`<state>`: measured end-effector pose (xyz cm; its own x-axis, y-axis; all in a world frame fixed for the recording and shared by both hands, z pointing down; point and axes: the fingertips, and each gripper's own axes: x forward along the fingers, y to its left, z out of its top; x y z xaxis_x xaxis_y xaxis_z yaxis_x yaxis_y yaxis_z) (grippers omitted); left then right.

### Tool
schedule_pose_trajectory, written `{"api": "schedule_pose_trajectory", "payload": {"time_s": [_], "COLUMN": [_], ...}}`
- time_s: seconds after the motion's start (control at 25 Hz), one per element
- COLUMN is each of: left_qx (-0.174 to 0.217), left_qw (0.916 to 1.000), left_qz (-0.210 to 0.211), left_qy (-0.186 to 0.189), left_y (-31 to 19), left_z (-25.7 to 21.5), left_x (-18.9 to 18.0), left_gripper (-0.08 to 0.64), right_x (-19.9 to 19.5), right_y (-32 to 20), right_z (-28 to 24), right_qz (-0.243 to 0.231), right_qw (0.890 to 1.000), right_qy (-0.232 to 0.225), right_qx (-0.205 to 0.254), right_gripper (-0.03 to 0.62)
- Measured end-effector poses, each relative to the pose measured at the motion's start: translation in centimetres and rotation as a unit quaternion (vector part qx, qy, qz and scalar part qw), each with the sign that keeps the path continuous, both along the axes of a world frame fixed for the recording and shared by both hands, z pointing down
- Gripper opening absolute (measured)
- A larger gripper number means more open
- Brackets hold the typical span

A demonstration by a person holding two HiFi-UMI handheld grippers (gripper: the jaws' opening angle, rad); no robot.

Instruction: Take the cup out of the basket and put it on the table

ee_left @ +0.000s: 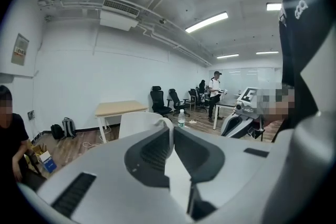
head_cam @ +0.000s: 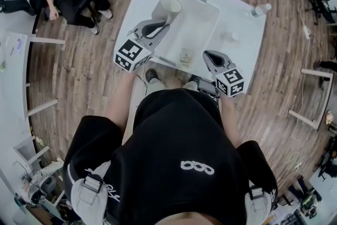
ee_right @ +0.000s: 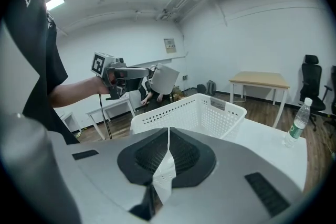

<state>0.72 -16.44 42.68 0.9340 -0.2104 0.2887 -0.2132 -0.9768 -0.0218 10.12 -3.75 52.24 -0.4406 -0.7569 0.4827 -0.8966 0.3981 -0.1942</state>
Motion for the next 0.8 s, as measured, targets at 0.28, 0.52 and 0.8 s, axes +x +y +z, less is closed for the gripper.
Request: {"api": "schedule_pose_trajectory", "payload": {"time_s": [0.28, 0.52, 0.8], "left_qx": [-0.007, -0.021, -0.053], "left_qw": [0.9992, 0.9975, 0.9949], "left_qz": [-0.039, -0.067, -0.086], "left_qy": [0.010, 0.009, 0.003], "left_y": [-1.5, -3.1, -5.3], "left_z": [0.0, 1.6, 5.2], "left_x": [-4.4, -9.0, -14.3], "left_gripper": [0.032, 0.032, 0.032], "right_x": [-3.0, -6.7, -11.5], "right_y": [-1.6, -3.4, -5.1], "right_z": [-1.0, -1.1, -0.6], "right_qz": [-0.029, -0.048, -0.063], "right_qw": [1.000, 0.999, 0.998], "right_qy": [0.001, -0.004, -0.001], "right_qx": [0.003, 0.003, -0.008], "right_gripper": [0.031, 0.031, 0.031]}}
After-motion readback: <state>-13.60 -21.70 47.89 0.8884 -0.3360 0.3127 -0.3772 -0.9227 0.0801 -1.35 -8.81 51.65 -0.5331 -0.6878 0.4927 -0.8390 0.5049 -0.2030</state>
